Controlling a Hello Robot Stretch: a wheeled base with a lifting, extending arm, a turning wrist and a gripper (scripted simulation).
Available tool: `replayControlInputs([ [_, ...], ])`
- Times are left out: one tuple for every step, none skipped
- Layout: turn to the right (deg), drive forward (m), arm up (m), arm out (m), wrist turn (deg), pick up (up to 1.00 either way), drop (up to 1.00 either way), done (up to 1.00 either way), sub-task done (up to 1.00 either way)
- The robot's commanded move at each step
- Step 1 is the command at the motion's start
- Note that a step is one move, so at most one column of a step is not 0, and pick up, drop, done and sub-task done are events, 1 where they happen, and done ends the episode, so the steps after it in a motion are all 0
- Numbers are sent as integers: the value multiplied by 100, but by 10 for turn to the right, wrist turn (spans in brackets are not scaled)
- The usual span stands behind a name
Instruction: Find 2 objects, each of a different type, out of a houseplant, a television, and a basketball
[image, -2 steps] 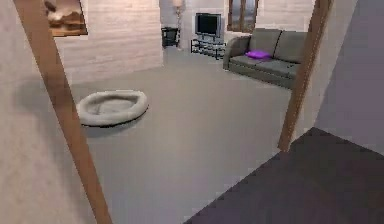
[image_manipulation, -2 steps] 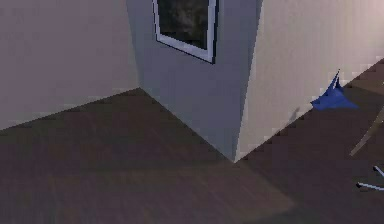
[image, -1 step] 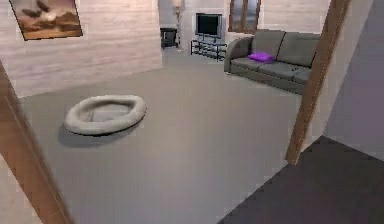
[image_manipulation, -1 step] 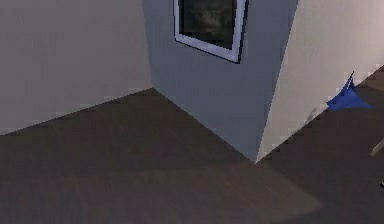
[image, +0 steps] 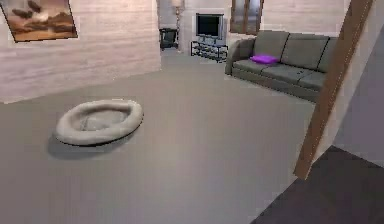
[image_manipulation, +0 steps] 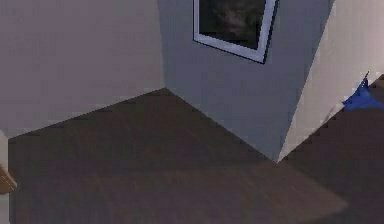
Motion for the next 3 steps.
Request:
replayControlInputs([
  [450, 0, 0, 0, 0, 0, 0, 0, 0],
  [390, 0, 0, 0, 0, 0, 0, 0, 0],
  [0, 30, 0, 0, 0, 0, 0, 0, 0],
])
